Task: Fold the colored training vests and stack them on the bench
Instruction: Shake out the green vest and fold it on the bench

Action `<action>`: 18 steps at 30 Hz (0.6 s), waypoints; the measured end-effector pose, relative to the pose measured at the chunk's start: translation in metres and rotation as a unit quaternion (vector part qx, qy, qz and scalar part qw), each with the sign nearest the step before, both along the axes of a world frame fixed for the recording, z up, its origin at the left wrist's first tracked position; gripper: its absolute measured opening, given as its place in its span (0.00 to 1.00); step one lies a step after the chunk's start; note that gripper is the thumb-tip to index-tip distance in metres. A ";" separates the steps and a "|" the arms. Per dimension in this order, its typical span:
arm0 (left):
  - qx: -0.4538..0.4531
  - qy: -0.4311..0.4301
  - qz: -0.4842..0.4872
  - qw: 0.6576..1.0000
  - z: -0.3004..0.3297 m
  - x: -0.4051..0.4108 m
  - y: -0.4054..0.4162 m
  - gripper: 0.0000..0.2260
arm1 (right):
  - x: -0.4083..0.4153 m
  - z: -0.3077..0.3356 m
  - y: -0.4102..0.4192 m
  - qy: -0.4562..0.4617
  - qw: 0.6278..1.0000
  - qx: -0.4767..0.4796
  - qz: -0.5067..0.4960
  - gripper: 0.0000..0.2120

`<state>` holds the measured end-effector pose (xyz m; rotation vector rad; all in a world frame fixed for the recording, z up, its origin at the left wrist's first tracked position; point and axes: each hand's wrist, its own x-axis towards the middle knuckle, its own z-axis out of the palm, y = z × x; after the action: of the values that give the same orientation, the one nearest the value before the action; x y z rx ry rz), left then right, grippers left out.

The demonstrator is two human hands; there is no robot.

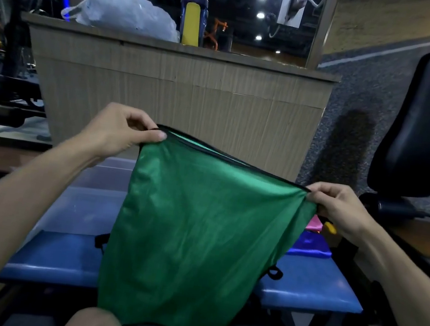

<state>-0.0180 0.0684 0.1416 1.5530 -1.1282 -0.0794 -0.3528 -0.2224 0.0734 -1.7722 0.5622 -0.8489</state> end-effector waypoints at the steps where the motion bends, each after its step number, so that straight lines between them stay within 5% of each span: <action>1: 0.027 0.049 -0.048 0.997 0.001 0.000 0.003 0.10 | 0.000 0.000 -0.002 -0.001 1.000 0.002 -0.008 0.08; 4: 0.123 0.115 -0.172 0.970 -0.001 0.000 0.013 0.09 | 0.001 0.004 -0.007 -0.011 0.999 0.008 -0.047 0.06; 6: 0.176 0.060 -0.180 0.966 -0.004 -0.003 0.016 0.06 | 0.004 0.008 -0.009 -0.030 0.997 0.012 -0.071 0.07; 8: 0.228 -0.155 -0.075 0.958 -0.008 -0.001 0.012 0.05 | 0.007 0.013 -0.008 -0.059 0.995 0.021 -0.082 0.08; 10: 0.232 -0.380 0.048 0.894 -0.015 -0.001 0.004 0.08 | 0.010 0.019 -0.006 -0.088 0.993 0.025 -0.080 0.11; 12: 0.183 -0.430 0.077 0.881 -0.024 -0.005 -0.002 0.08 | 0.012 0.024 -0.003 -0.098 0.993 0.014 -0.072 0.12; 14: 0.122 -0.342 0.074 0.929 -0.032 -0.005 -0.006 0.07 | 0.011 0.026 -0.003 -0.082 0.994 -0.007 -0.073 0.11; 16: 0.053 -0.117 0.023 0.991 -0.036 -0.004 -0.009 0.08 | 0.007 0.026 -0.006 -0.054 0.995 -0.028 -0.085 0.10; 18: -0.012 0.092 -0.039 0.995 -0.037 -0.006 -0.013 0.06 | 0.002 0.023 -0.009 -0.020 0.995 -0.041 -0.092 0.10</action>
<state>-0.0239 0.0550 0.1041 1.4487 -1.0403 -0.2567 -0.3513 -0.2316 0.0961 -1.7941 0.6798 -1.0445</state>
